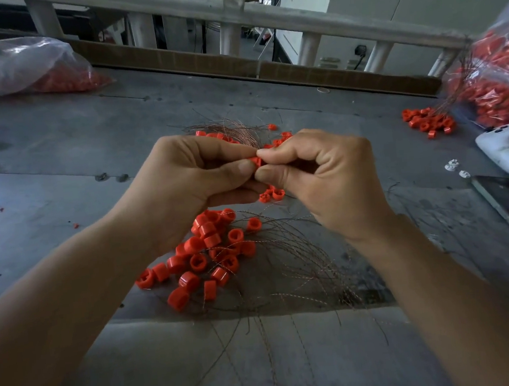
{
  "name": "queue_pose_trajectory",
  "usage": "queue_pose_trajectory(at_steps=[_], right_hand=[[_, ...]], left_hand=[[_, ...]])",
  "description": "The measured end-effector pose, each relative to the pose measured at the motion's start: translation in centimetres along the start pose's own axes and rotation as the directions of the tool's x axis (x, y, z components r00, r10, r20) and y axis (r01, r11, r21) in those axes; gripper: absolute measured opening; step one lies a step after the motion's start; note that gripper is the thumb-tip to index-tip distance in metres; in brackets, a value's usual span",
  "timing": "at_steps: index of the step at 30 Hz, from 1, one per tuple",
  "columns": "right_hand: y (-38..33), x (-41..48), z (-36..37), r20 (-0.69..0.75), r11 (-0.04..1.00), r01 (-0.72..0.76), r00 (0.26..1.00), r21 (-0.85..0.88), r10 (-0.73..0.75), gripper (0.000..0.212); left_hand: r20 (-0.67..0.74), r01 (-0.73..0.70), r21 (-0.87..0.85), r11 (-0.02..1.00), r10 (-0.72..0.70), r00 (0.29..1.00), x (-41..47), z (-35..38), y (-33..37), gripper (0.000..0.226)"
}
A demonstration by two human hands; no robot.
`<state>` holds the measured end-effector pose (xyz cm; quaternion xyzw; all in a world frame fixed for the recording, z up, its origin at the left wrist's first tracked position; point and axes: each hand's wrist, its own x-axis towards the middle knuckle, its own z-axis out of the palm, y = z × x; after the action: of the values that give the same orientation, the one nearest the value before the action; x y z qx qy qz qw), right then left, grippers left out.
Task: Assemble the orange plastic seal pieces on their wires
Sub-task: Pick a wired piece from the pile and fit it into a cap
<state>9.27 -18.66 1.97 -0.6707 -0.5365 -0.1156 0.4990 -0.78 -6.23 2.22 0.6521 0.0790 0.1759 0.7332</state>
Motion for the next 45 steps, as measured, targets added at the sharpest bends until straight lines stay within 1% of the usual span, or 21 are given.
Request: queue_pose_trajectory(at_steps=[4,7,9,11,13,16,18,21,23,26,30,34,38,43,45], right_hand=[[0.1,0.1,-0.2,0.046,0.997,-0.032,0.999,0.066,0.029,0.026],[0.0,0.1,-0.2,0.068,0.992,-0.058,0.996,0.111,0.051,0.026],[-0.1,0.1,-0.3,0.116,0.978,-0.111,0.989,0.178,0.091,0.025],[-0.2,0.2,-0.4,0.195,0.963,-0.160,0.974,0.216,0.118,0.031],[-0.1,0.3,-0.5,0.279,0.974,-0.151,0.955,0.168,0.100,0.038],[-0.2,0.4,-0.6,0.352,0.985,-0.122,0.933,0.125,0.071,0.028],[-0.4,0.3,-0.6,0.359,0.984,-0.125,0.930,0.125,0.072,0.017],[-0.7,0.2,-0.3,0.330,0.984,-0.134,0.940,0.120,0.088,0.010],[-0.8,0.1,-0.1,0.312,0.986,-0.132,0.945,0.097,0.096,0.003],[-0.8,0.0,0.1,0.320,0.991,-0.125,0.942,0.049,0.103,0.008],[-1.0,-0.2,0.3,0.321,0.991,-0.129,0.941,0.031,0.112,0.016],[-1.3,-0.3,0.4,0.319,0.983,-0.163,0.939,0.085,0.128,0.013],[-1.5,-0.4,0.5,0.316,0.983,-0.155,0.941,0.100,0.116,0.016],[-1.5,-0.3,0.2,0.336,0.975,-0.190,0.931,0.118,0.140,0.022],[-1.5,-0.3,0.3,0.330,0.970,-0.210,0.931,0.126,0.158,0.019]], left_hand=[[0.025,0.020,-0.021,1.000,-0.020,0.999,0.0,-0.1,-0.1,0.017],[0.065,0.029,-0.019,0.999,-0.028,0.998,0.0,-0.3,0.0,0.023],[0.110,0.042,-0.011,0.999,-0.041,0.993,0.1,-0.6,0.2,0.030],[0.150,0.062,-0.001,0.998,-0.061,0.987,0.1,-0.9,0.4,0.038],[0.188,0.086,-0.010,0.996,-0.082,0.979,0.0,-1.1,0.5,0.043],[0.217,0.111,-0.035,0.993,-0.101,0.971,0.0,-1.2,0.6,0.049],[0.216,0.102,-0.036,0.994,-0.092,0.972,-0.1,-1.1,0.6,0.050],[0.209,0.045,-0.023,0.999,-0.039,0.977,-0.2,-0.8,0.6,0.052],[0.208,-0.026,0.041,0.999,0.017,0.978,-0.4,-0.6,0.7,0.057],[0.211,-0.124,0.187,0.975,0.084,0.974,-0.6,-0.3,0.6,0.064],[0.212,-0.135,0.214,0.968,0.089,0.973,-0.7,-0.1,0.5,0.066],[0.225,-0.171,0.234,0.957,0.117,0.967,-1.0,-0.1,0.7,0.068],[0.221,-0.187,0.264,0.946,0.130,0.967,-1.3,0.1,0.9,0.067],[0.204,-0.145,0.214,0.966,0.101,0.974,-1.2,0.1,0.9,0.069],[0.196,-0.105,0.174,0.979,0.070,0.978,-1.1,0.0,1.1,0.070]])
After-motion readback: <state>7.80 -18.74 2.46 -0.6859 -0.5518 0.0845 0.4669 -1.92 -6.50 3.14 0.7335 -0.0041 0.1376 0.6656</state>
